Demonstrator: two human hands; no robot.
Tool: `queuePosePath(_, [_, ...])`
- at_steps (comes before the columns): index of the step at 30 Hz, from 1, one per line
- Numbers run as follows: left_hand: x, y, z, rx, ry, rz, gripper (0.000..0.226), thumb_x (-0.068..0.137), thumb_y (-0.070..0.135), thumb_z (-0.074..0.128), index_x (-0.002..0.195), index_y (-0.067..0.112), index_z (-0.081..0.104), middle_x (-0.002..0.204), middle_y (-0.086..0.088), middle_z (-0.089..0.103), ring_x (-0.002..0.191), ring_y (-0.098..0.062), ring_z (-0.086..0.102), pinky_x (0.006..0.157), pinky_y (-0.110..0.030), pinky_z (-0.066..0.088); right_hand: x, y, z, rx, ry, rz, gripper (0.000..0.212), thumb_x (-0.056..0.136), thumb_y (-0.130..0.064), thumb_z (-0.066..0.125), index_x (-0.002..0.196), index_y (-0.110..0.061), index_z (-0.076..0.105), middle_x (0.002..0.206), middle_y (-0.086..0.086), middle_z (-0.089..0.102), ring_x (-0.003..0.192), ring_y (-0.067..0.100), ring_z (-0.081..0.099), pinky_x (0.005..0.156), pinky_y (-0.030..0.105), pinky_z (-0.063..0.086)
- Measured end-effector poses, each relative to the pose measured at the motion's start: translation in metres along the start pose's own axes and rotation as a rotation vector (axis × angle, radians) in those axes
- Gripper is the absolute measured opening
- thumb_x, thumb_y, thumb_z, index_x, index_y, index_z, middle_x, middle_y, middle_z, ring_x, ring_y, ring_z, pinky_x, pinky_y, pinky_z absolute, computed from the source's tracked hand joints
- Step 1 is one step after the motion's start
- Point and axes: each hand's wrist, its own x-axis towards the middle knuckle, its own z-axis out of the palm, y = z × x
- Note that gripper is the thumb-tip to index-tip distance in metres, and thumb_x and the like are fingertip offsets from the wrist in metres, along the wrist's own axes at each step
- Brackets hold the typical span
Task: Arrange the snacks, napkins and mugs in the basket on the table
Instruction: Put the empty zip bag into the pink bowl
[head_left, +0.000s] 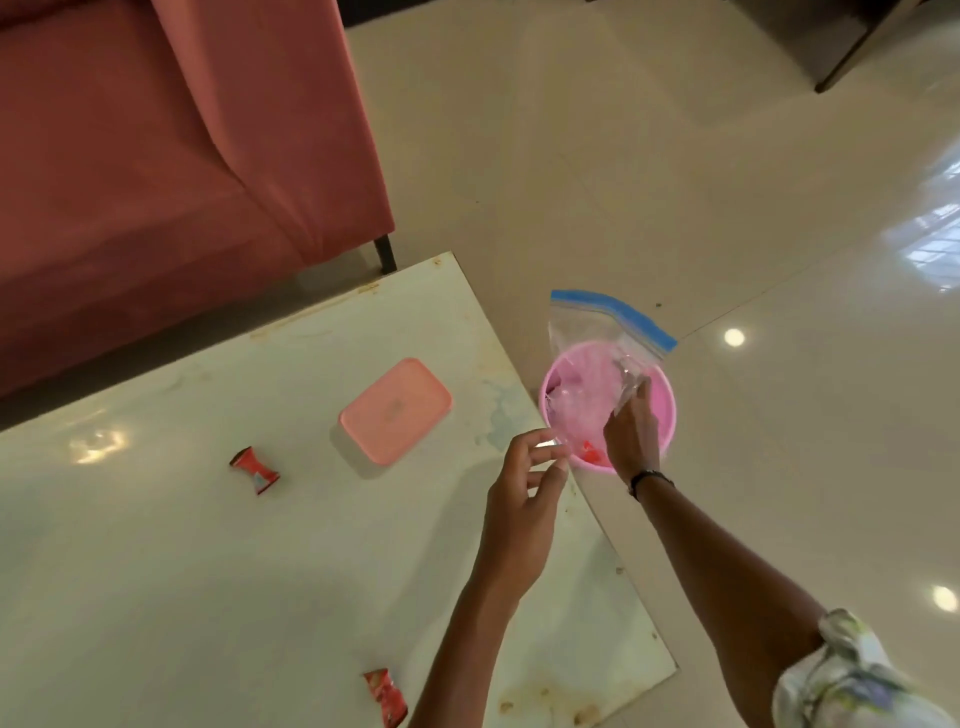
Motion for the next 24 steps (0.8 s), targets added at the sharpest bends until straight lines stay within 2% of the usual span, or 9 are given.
queuePosePath(2, [0.009, -0.005, 0.002, -0.003, -0.006, 0.037, 0.023, 0.095, 0.021, 0.048, 0.104, 0.041, 0.052, 0.112, 0.016, 0.064, 0.102, -0.008, 0.062, 0.080, -0.016, 0.049, 0.010, 0.024, 0.025, -0.131, -0.046, 0.005, 0.051, 0.087, 0.012, 0.033, 0.134, -0.004, 0.043, 0.125, 0.021, 0.054, 0.072, 0.031, 0.057, 0.090, 0.053, 0.046])
queuePosePath(4, [0.017, -0.014, 0.003, -0.002, -0.010, 0.063, 0.023, 0.095, 0.022, 0.048, 0.104, 0.043, 0.051, 0.110, 0.019, 0.065, 0.101, -0.006, 0.062, 0.080, -0.015, 0.050, 0.021, 0.038, 0.042, -0.180, -0.090, 0.065, 0.028, 0.093, -0.006, 0.034, 0.108, 0.000, 0.056, 0.098, 0.019, 0.061, 0.079, 0.035, 0.058, 0.086, 0.047, 0.047])
queuePosePath(5, [0.021, -0.018, 0.003, -0.003, -0.011, 0.070, 0.023, 0.095, 0.023, 0.048, 0.103, 0.044, 0.051, 0.108, 0.020, 0.065, 0.100, -0.006, 0.063, 0.080, -0.015, 0.050, 0.028, 0.046, 0.052, -0.202, -0.116, 0.082, 0.028, 0.095, -0.011, 0.034, 0.105, 0.001, 0.057, 0.092, 0.020, 0.062, 0.085, 0.038, 0.060, 0.082, 0.045, 0.047])
queuePosePath(6, [0.024, -0.023, 0.002, -0.001, -0.009, 0.079, 0.024, 0.094, 0.023, 0.049, 0.103, 0.045, 0.051, 0.106, 0.021, 0.066, 0.099, -0.006, 0.063, 0.081, -0.017, 0.051, 0.037, 0.053, 0.060, -0.284, -0.178, 0.062, 0.029, 0.094, -0.009, 0.034, 0.109, 0.002, 0.056, 0.098, 0.024, 0.063, 0.095, 0.039, 0.060, 0.081, 0.044, 0.046])
queuePosePath(8, [0.030, -0.031, 0.002, 0.003, 0.000, 0.093, 0.024, 0.094, 0.023, 0.049, 0.102, 0.045, 0.052, 0.104, 0.023, 0.066, 0.098, -0.006, 0.063, 0.081, -0.018, 0.051, 0.053, 0.065, 0.072, -0.464, -0.322, 0.052, 0.033, 0.094, -0.001, 0.033, 0.122, 0.003, 0.051, 0.119, 0.027, 0.058, 0.112, 0.038, 0.055, 0.091, 0.043, 0.044])
queuePosePath(12, [0.034, -0.039, 0.001, 0.012, -0.006, 0.099, 0.023, 0.095, 0.021, 0.048, 0.109, 0.039, 0.052, 0.105, 0.020, 0.066, 0.098, -0.008, 0.063, 0.080, -0.017, 0.050, 0.066, 0.080, 0.083, -0.878, -0.591, 0.036, 0.044, 0.097, -0.021, 0.037, 0.140, -0.011, 0.037, 0.145, 0.014, 0.039, 0.133, 0.030, 0.035, 0.108, 0.039, 0.032])
queuePosePath(15, [0.029, -0.039, -0.002, 0.017, -0.006, 0.074, 0.023, 0.094, 0.019, 0.048, 0.110, 0.035, 0.054, 0.104, 0.017, 0.067, 0.097, -0.009, 0.063, 0.081, -0.019, 0.050, 0.061, 0.072, 0.071, -0.750, -0.616, 0.111, 0.050, 0.094, -0.024, 0.044, 0.141, -0.012, 0.034, 0.148, 0.013, 0.033, 0.136, 0.031, 0.026, 0.112, 0.043, 0.024])
queuePosePath(19, [0.014, -0.030, -0.011, 0.019, 0.024, 0.040, 0.023, 0.094, 0.014, 0.048, 0.109, 0.030, 0.055, 0.103, 0.014, 0.069, 0.092, -0.008, 0.065, 0.083, -0.025, 0.049, 0.051, 0.050, 0.031, -0.415, -0.369, 0.097, 0.039, 0.083, 0.000, 0.056, 0.122, 0.004, 0.053, 0.129, 0.020, 0.051, 0.121, 0.033, 0.047, 0.094, 0.033, 0.037])
queuePosePath(24, [-0.016, -0.008, -0.024, 0.004, 0.084, 0.003, 0.022, 0.094, 0.012, 0.045, 0.106, 0.028, 0.056, 0.101, 0.008, 0.070, 0.083, -0.005, 0.065, 0.081, -0.029, 0.048, 0.010, 0.010, -0.029, -0.164, -0.165, 0.122, 0.034, 0.075, 0.013, 0.053, 0.102, 0.001, 0.070, 0.117, 0.017, 0.067, 0.110, 0.032, 0.060, 0.096, 0.032, 0.044])
